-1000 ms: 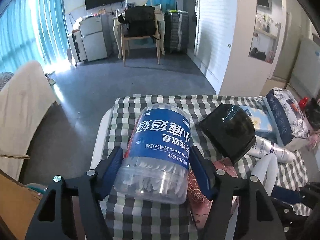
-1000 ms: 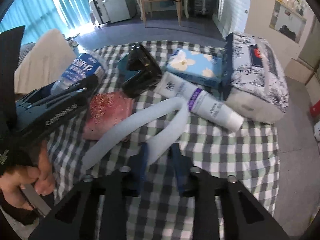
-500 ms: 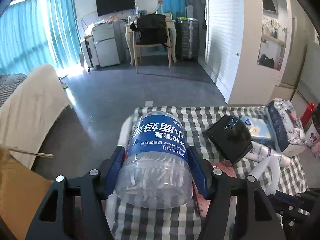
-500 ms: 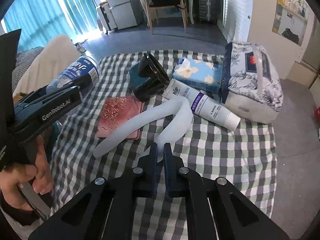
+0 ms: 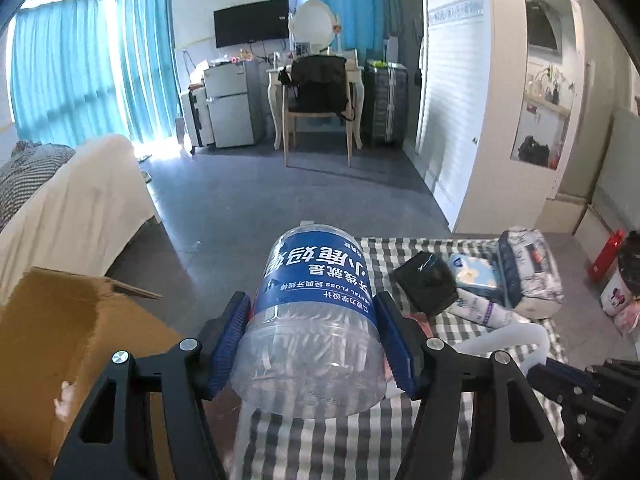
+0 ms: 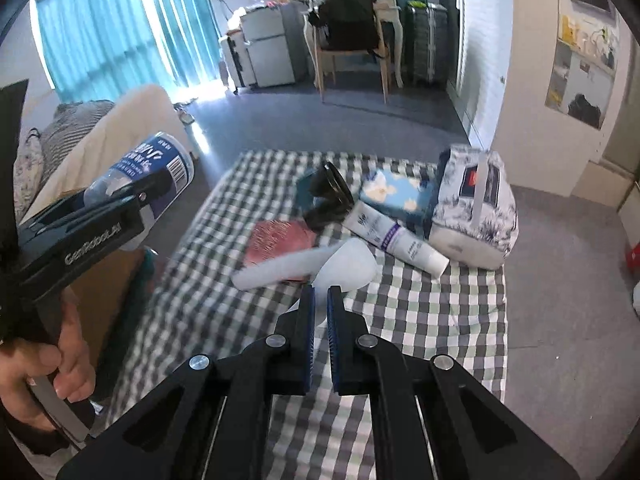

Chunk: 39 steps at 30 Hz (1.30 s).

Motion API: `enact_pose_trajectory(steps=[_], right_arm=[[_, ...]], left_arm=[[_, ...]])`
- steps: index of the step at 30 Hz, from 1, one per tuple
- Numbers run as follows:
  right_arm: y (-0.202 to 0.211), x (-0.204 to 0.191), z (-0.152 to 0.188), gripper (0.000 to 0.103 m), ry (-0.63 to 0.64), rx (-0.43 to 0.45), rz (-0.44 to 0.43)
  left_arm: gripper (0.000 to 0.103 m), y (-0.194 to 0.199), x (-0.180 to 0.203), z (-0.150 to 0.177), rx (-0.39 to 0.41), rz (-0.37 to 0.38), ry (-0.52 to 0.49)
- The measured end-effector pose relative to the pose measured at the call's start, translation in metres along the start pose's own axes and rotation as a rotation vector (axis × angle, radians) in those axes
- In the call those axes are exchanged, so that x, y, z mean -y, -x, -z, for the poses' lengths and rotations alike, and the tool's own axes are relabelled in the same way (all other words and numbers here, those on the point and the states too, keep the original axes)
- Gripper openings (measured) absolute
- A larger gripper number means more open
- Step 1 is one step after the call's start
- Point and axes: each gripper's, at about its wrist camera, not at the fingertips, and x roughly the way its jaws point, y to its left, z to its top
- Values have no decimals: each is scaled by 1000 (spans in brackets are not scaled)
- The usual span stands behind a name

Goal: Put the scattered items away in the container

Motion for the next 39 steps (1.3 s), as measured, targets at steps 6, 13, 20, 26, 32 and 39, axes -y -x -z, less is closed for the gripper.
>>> enact_pose_trajectory(steps=[6,13,20,26,32,39], right_arm=[[32,-19,-4,5,52,60,-21],[72,-49,-13,5,124,133,-44],[104,-81,-18,0,180,180,-46],[71,-59,-7,10,118,123,14],[27,-5,29,103,-12,-7,73],[-25,12,51,102,-15,-122,120]], left_arm=[[64,41,-15,-1,32,3,25],[64,91,-43,-7,75,-9,70],[64,137,-79,-9,128,-34,121],[64,152,-99,0,133,-51,144],[64,143,-91,9,120,-35,126],[64,119,-63,17,90,4,113]])
